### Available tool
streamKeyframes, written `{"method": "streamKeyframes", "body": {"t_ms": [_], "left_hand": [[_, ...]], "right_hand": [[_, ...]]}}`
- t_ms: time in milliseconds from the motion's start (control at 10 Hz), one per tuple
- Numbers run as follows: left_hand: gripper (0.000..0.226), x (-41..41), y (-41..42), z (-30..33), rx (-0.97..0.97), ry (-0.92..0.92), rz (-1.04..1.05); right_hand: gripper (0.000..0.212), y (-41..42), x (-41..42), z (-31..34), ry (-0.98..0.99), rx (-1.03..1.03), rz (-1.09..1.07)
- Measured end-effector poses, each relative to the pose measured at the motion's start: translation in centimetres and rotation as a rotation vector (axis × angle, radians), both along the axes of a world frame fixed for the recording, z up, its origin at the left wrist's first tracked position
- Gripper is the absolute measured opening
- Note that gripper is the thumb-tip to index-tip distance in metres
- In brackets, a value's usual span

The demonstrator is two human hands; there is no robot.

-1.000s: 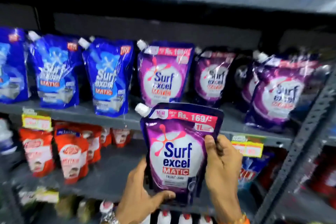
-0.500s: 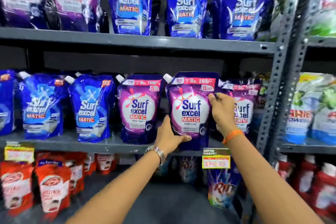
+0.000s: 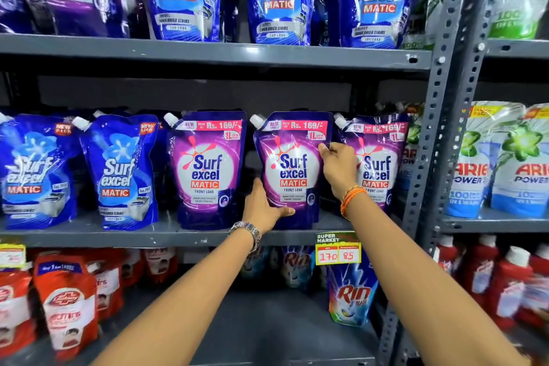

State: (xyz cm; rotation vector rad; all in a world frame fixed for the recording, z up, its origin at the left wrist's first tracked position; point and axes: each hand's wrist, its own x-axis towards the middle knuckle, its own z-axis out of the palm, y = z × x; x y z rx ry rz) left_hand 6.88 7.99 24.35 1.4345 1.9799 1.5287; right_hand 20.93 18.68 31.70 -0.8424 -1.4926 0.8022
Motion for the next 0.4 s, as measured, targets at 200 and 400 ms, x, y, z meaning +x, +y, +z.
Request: {"method": "streamKeyframes", "body": {"t_ms": [200, 400], "left_hand": [[0.101, -0.3, -0.1, 0.2, -0.063, 0.000, -0.041], [0.107, 0.2, -3.2, 0.9, 0.016, 0.027, -0.021]], "right_hand": [[0.020, -0.8, 0.3, -0.2, -0.032, 0.007, -0.003], [0.030, -7.3, 4.1, 0.8, 0.213, -0.019, 0.026]]}}
